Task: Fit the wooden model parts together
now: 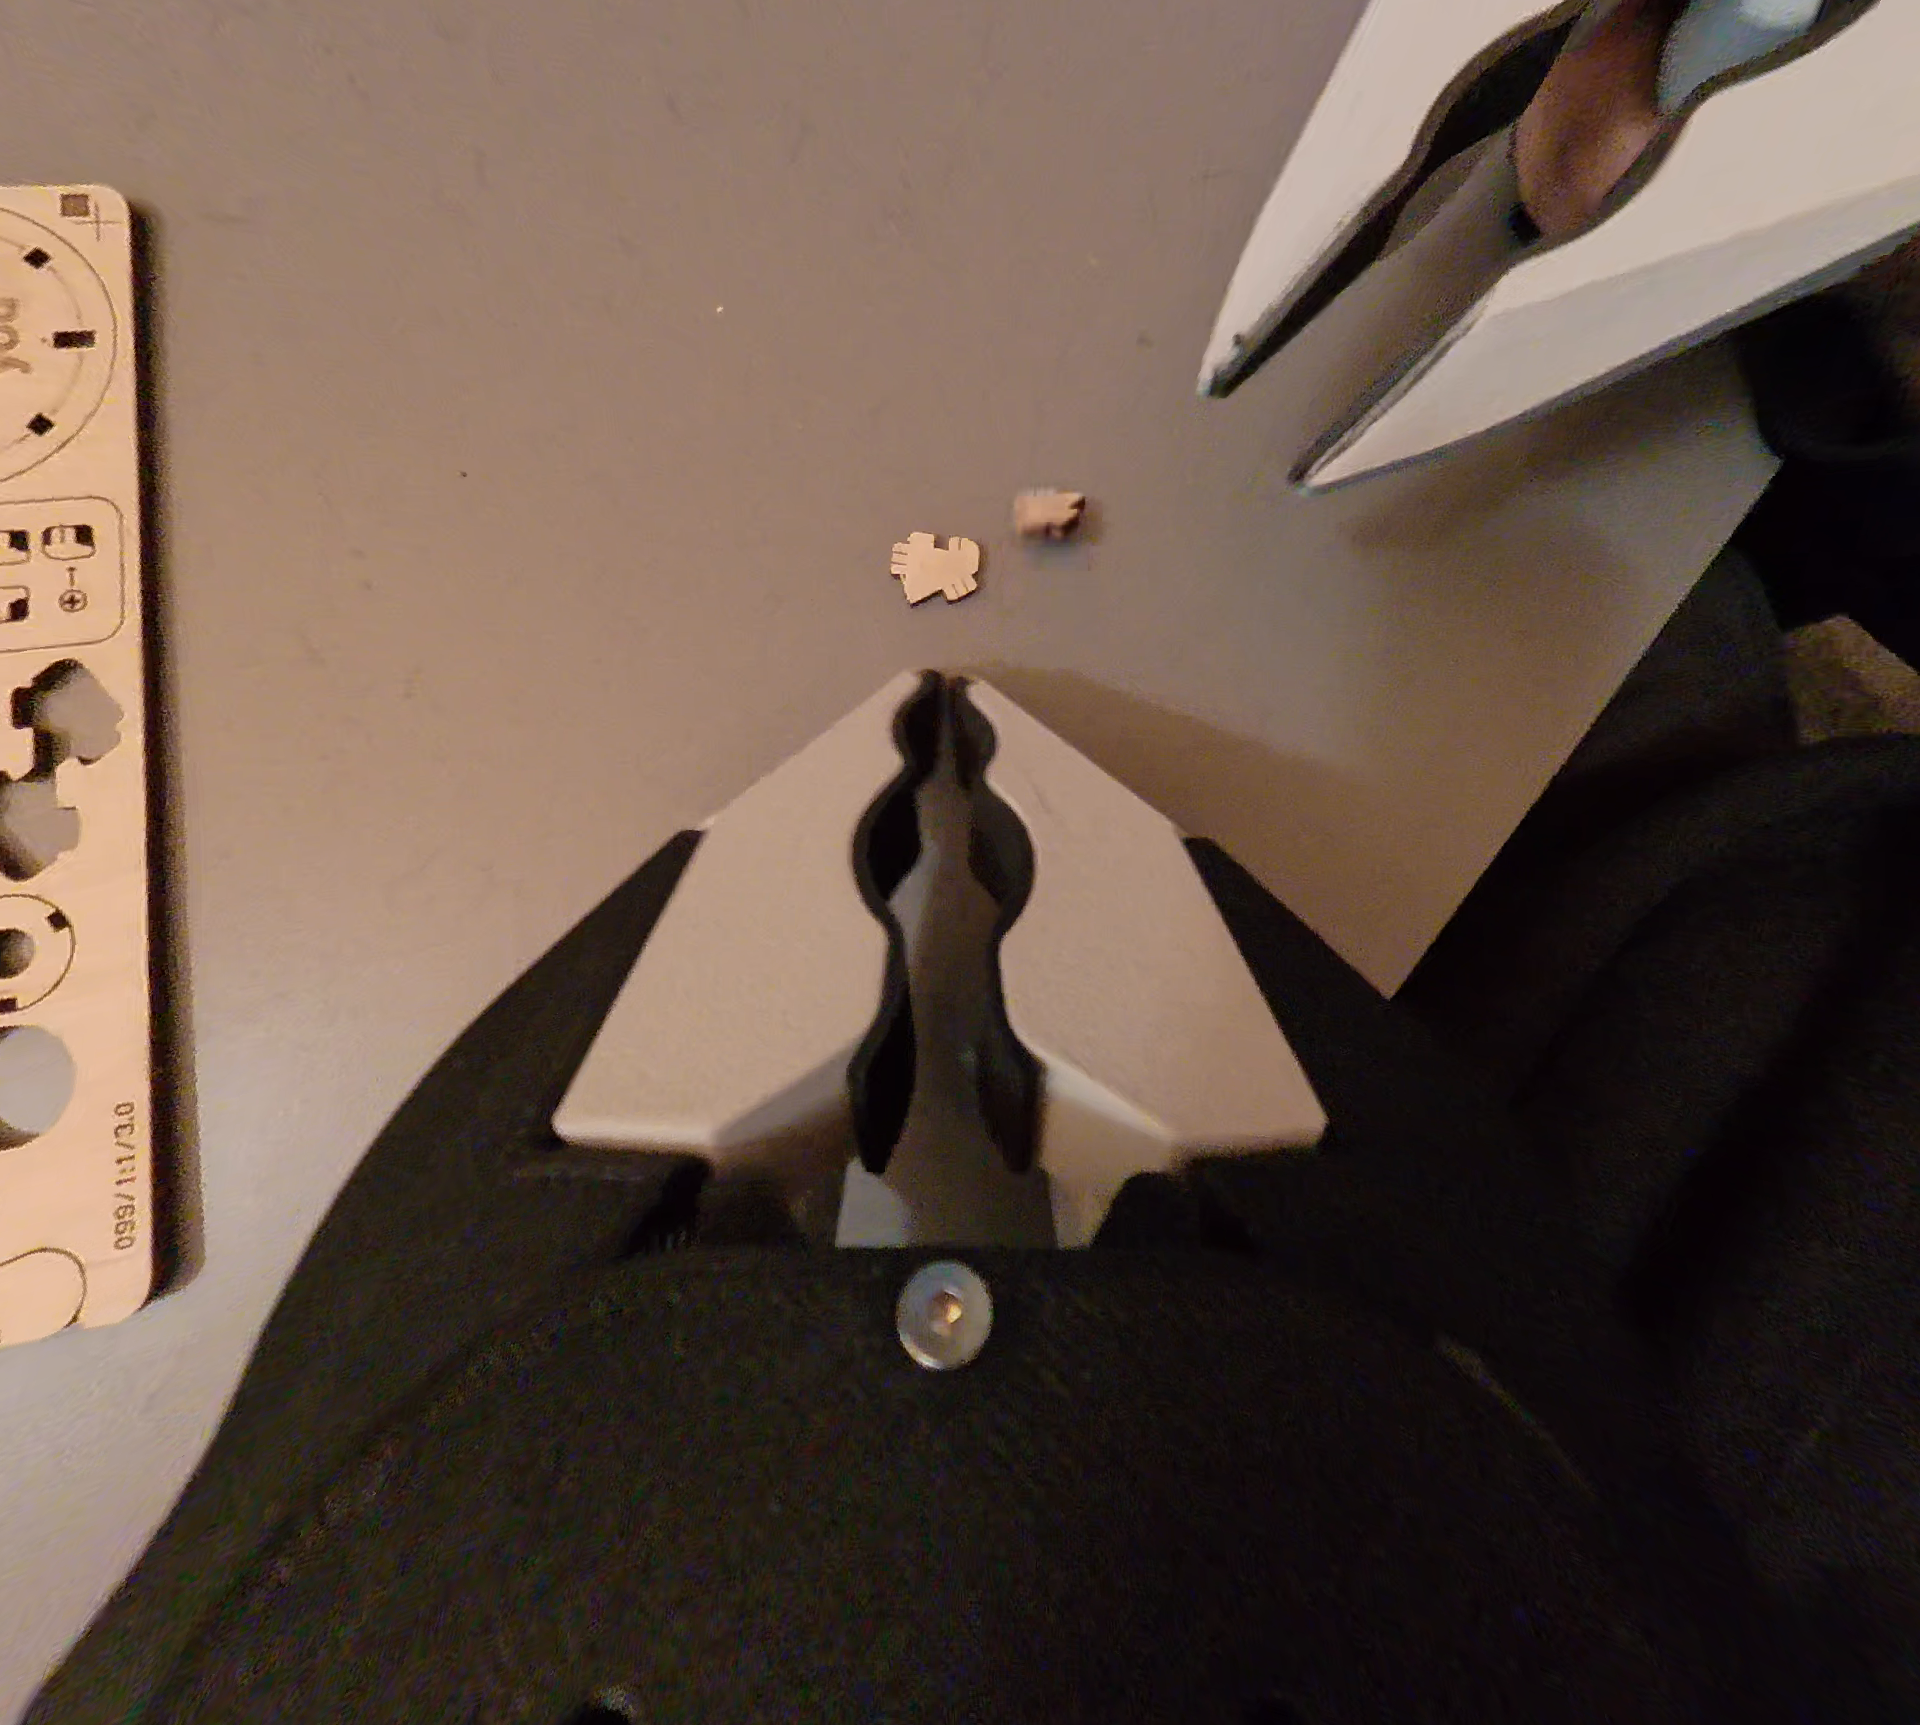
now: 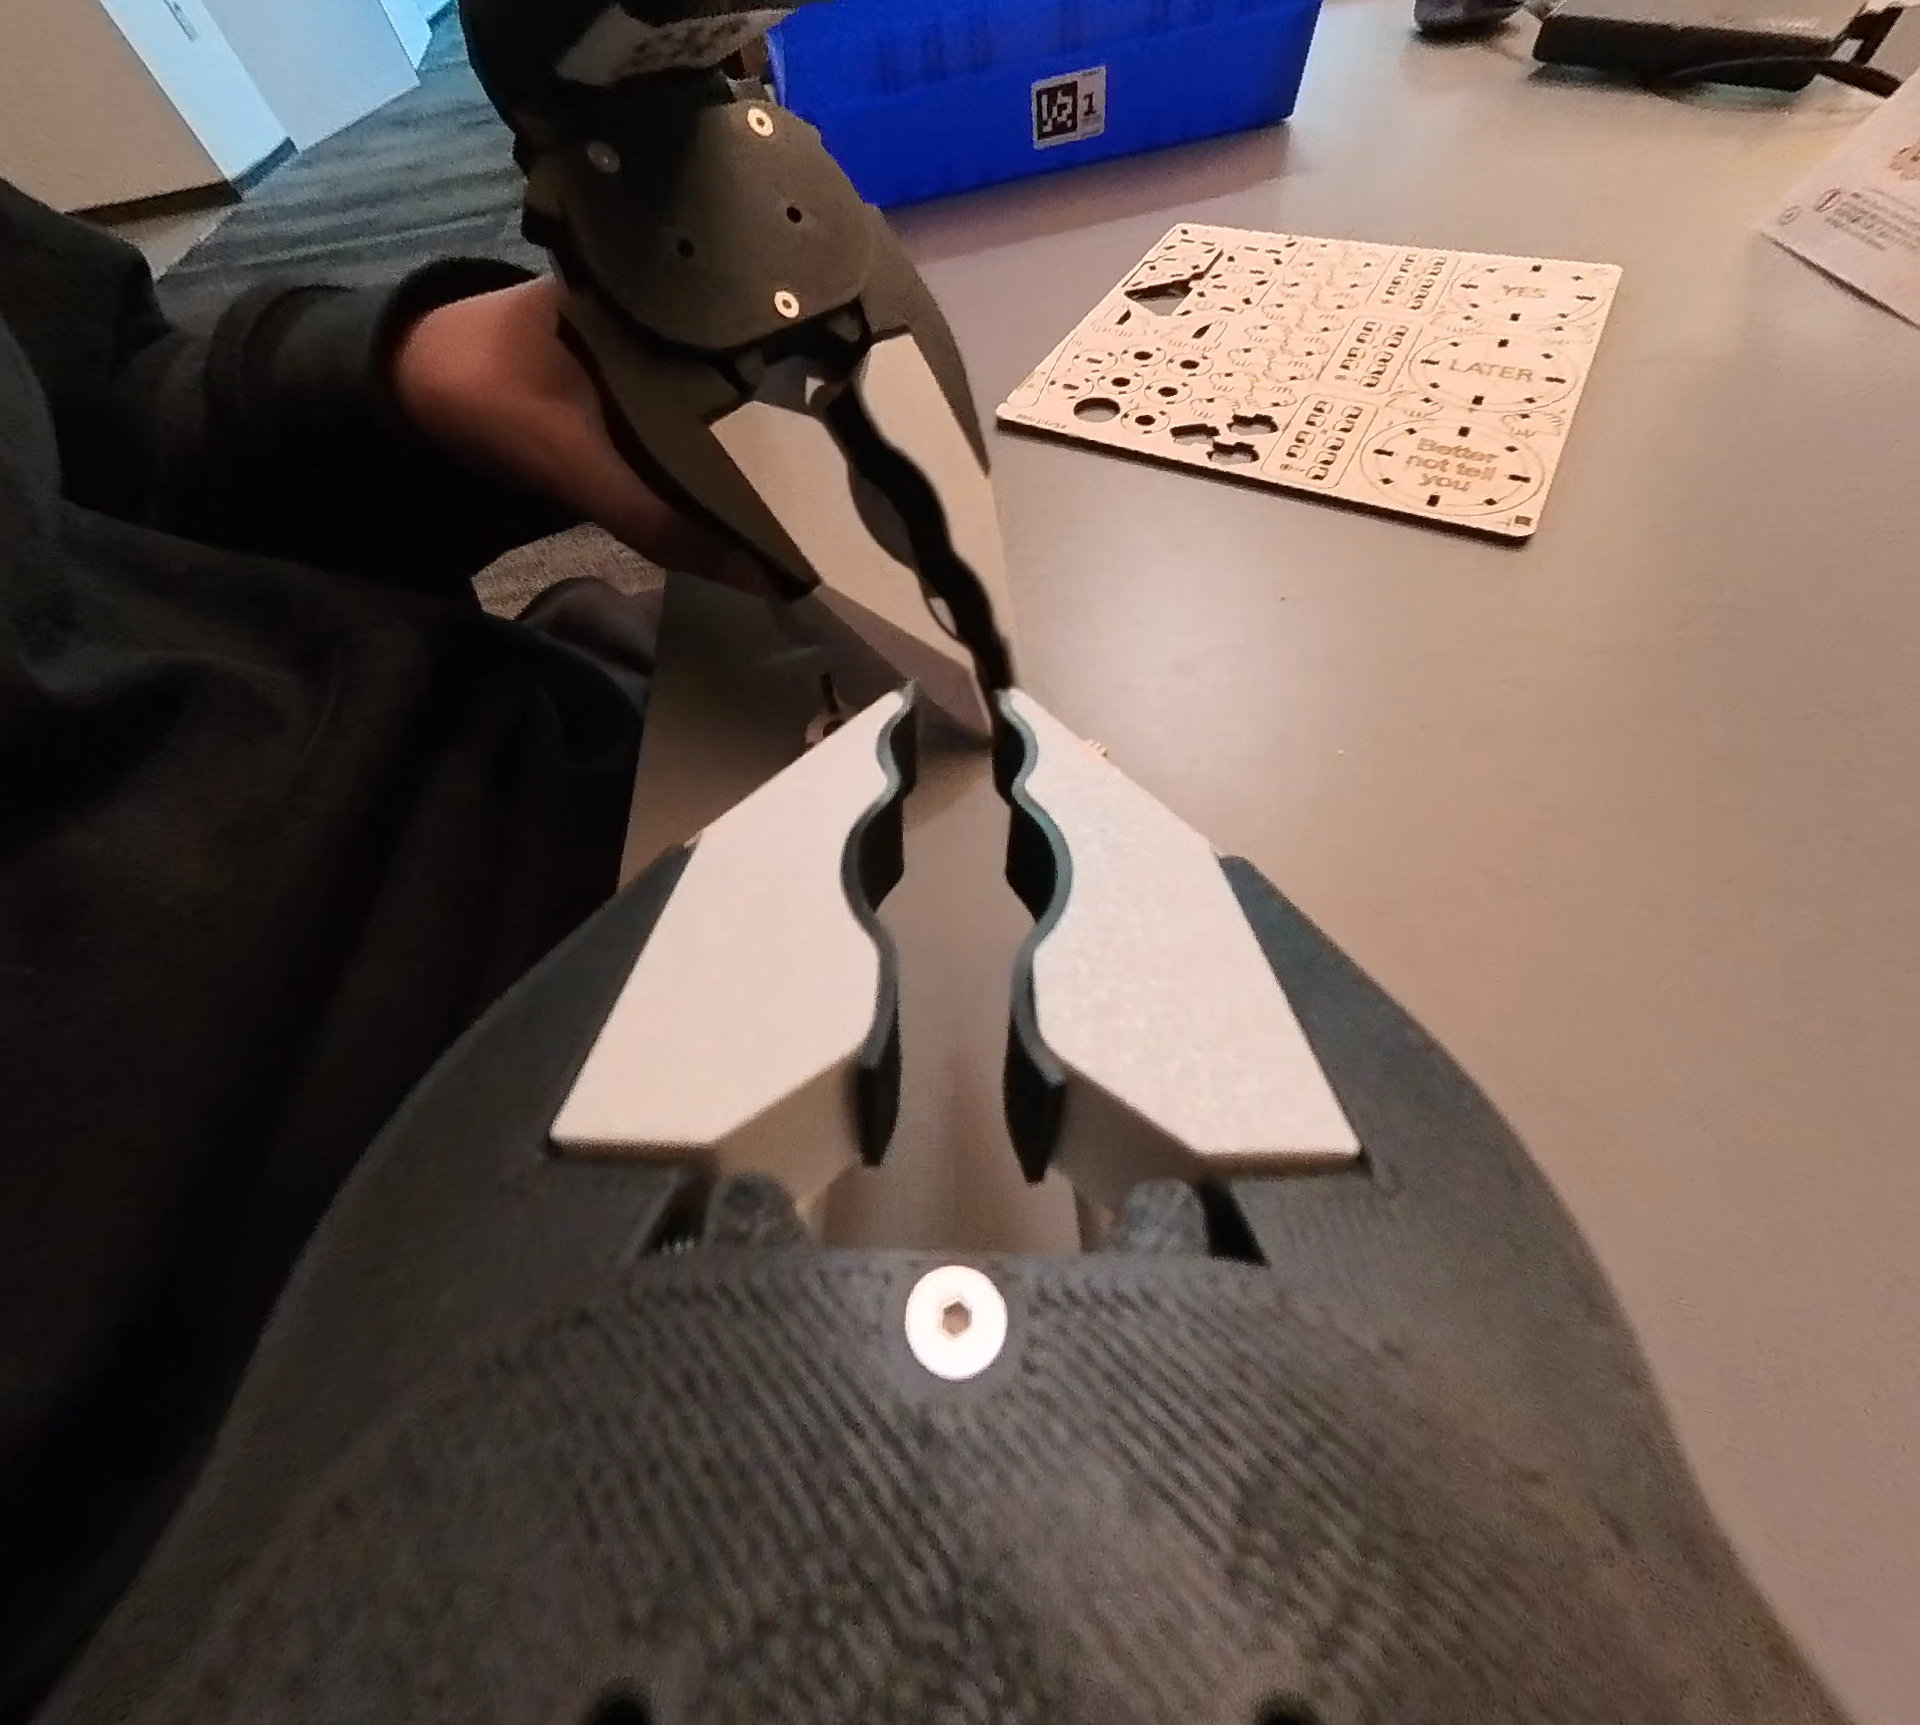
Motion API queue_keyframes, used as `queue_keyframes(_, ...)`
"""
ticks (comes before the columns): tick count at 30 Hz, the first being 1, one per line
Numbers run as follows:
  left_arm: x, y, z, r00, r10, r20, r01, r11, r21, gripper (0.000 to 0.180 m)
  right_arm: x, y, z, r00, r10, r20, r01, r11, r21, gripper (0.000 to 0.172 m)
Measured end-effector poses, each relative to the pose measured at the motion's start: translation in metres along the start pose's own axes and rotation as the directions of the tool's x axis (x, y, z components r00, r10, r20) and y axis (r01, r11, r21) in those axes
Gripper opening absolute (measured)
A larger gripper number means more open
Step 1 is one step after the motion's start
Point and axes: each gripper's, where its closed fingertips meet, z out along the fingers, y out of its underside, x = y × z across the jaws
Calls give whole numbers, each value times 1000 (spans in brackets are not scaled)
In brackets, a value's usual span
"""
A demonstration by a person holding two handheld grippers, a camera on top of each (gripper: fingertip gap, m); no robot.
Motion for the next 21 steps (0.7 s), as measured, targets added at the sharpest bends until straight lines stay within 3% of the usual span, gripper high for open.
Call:
queue_keyframes(4, 2, -1, -1, 1000, 6, -19, -5, 1000, 25, 0, 3, -1, -2, 1000, 11, -16, -11, 1000, 7, 14)
queue_keyframes(9, 6, -8, -4, 999, 27, -30, -25, 998, 58, 9, 36, 1, -19, 982, 25, -186, -20, 999, 25, 8)
queue_keyframes(14, 13, -14, -1, 997, 70, -40, -67, 995, 71, 17, 36, 4, -28, 985, 149, -85, -146, 988, 40, 22)
queue_keyframes(18, 16, -18, 1, 995, 89, -35, -86, 994, 73, 17, 30, 19, -18, 982, 182, -42, -185, 980, -70, 36)
queue_keyframes(21, 18, -20, 0, 996, 85, -38, -81, 993, 88, 17, 30, 36, -7, 988, 120, -96, -136, 973, -188, 34)
